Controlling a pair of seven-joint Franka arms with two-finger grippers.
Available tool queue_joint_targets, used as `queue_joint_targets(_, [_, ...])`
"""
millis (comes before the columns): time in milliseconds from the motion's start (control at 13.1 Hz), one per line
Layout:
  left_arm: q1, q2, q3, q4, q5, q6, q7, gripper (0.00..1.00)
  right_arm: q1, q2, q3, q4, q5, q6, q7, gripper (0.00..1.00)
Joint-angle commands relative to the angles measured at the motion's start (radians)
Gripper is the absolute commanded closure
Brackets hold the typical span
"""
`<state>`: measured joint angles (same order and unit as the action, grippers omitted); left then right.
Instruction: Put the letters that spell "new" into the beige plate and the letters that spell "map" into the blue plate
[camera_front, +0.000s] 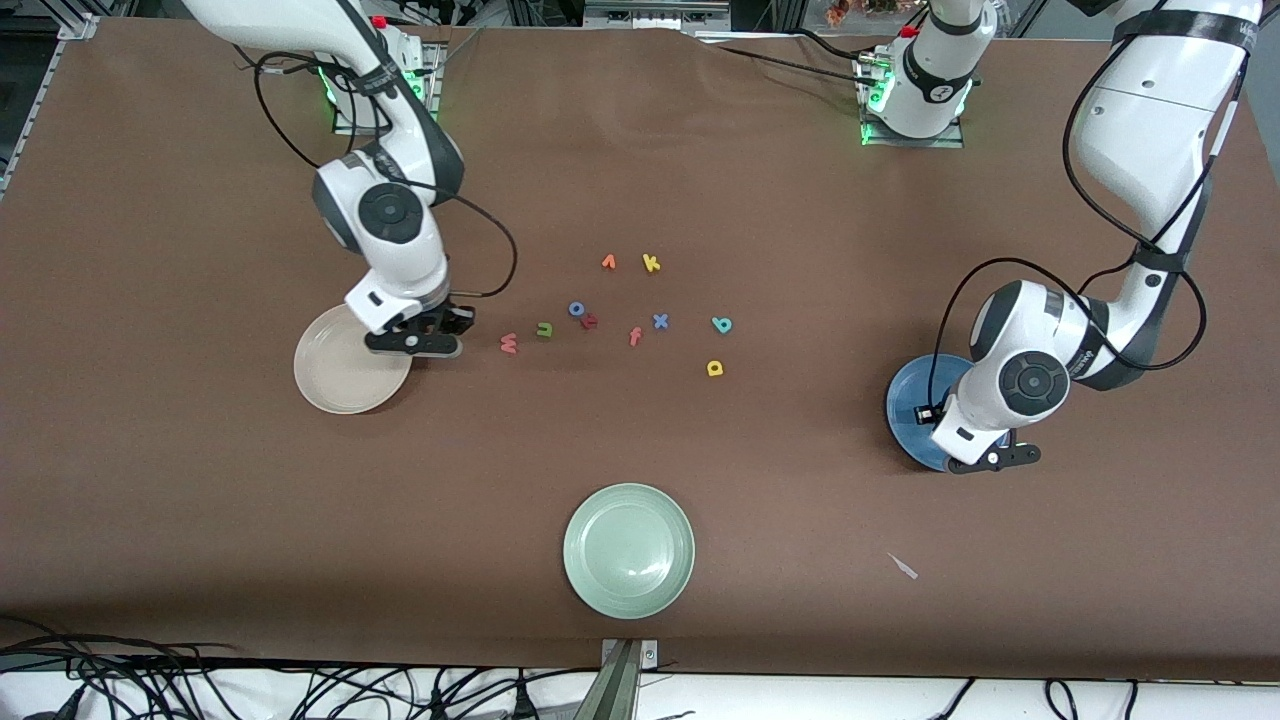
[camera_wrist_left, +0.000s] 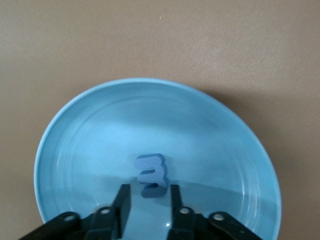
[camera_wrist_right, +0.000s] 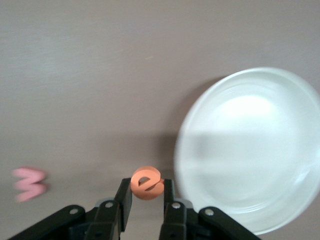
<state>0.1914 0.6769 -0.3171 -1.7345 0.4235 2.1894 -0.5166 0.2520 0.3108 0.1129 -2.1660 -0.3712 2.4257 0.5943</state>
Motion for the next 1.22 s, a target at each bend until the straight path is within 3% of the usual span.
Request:
queue_joint_targets(0, [0.008, -0.014, -0.036, 0.027, 0.015, -0.026, 0.061, 0.0, 0.0, -0.051, -0.109, -0.041, 0.067, -0.014, -0.221, 0.86])
queue_joint_targets(152, [0.01, -0.057, -0.086, 0.029, -0.033, -0.087, 0.052, 0.0, 0.0, -0.059, -0.169, -0.075, 0.127, -0.014, -0.306, 0.78])
queue_joint_targets(305, [0.006, -0.091, -0.112, 0.032, -0.132, -0.134, 0.046, 0.0, 0.001, -0.061, -0.167, -0.077, 0.159, -0.016, -0.295, 0.34])
queue_joint_targets(381, [0.006, -0.099, -0.146, 0.032, -0.169, -0.149, 0.012, 0.0, 0.003, -0.061, -0.159, -0.074, 0.178, -0.017, -0.289, 0.29])
queue_joint_targets(609, [-0.021, -0.089, -0.249, 0.02, -0.178, -0.158, -0.23, 0.0, 0.01, -0.05, -0.073, -0.042, 0.198, -0.019, -0.171, 0.29])
queue_joint_targets(914, [-0.217, -0.039, -0.244, 0.033, -0.164, -0.139, -0.501, 0.0, 0.023, 0.051, 0.043, 0.075, 0.198, -0.01, 0.03, 0.28])
queue_joint_targets(1142, [-0.276, 0.004, -0.231, 0.029, -0.164, -0.085, -0.576, 0.0, 0.071, 0.131, 0.053, 0.144, 0.196, 0.015, 0.126, 0.28])
